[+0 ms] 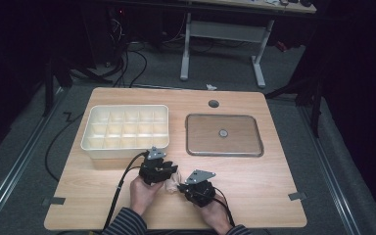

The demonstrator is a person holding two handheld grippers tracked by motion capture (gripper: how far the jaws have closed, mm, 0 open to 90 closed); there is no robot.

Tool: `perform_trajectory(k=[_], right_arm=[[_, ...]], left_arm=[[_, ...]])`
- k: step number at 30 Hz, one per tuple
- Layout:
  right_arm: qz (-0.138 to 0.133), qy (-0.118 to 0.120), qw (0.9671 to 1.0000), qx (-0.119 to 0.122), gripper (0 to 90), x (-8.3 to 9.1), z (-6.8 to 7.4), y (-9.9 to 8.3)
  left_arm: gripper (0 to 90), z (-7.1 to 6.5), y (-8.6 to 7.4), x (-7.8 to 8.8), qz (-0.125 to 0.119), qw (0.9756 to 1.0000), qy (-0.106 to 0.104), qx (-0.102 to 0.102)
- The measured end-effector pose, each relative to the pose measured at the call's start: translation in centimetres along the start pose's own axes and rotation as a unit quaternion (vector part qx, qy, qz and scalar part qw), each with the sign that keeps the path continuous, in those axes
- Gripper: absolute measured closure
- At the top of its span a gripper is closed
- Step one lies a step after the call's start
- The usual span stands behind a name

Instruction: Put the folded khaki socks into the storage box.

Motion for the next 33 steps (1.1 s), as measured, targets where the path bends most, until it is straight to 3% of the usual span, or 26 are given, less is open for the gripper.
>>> perform_trajectory(k=[7, 13, 17, 24, 29, 33], right_arm=[[-0.001, -0.006, 1.0000, -0.001, 87.8, 0.0, -0.2, -0.1], [0.000, -0.006, 1.0000, -0.005, 87.6, -0.1, -0.2, -0.1], [-0.003, -0.007, 1.0000, 0.000, 87.4, -0.1, -0.2, -0.1], [0.003, -0.010, 0.9999, 0.001, 87.4, -0.1, -0.2, -0.2], [0.005, -0.010, 0.9999, 0.001, 87.4, -0.2, -0.2, -0.5], [0.003, -0.010, 0.9999, 0.002, 87.4, -0.3, -0.2, -0.5]], left_arm=[[48.9, -0.3, 0.5, 2.3, -0.022, 0.9996, 0.020, -0.004], [42.2, -0.3, -0.5, 3.4, -0.010, 0.9992, 0.038, 0.001], [40.6, -0.3, -2.1, 3.4, 0.008, 0.9988, 0.044, 0.016], [36.5, -0.8, -3.4, 3.1, 0.003, 0.9985, 0.040, 0.038], [38.0, -1.3, -3.4, 2.7, -0.011, 0.9981, 0.050, 0.033], [38.6, -1.5, -3.6, 2.1, -0.006, 0.9978, 0.056, 0.033]])
Point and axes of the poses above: each handheld gripper's, and its own axes: x roughly backward along the jaws, y roughly out of its top, z roughly to its left, the point moved 10 cm from there along -x, roughly forward along the jaws, and after that the axes turned 2 degrees about -z, right-handed, at the moved point
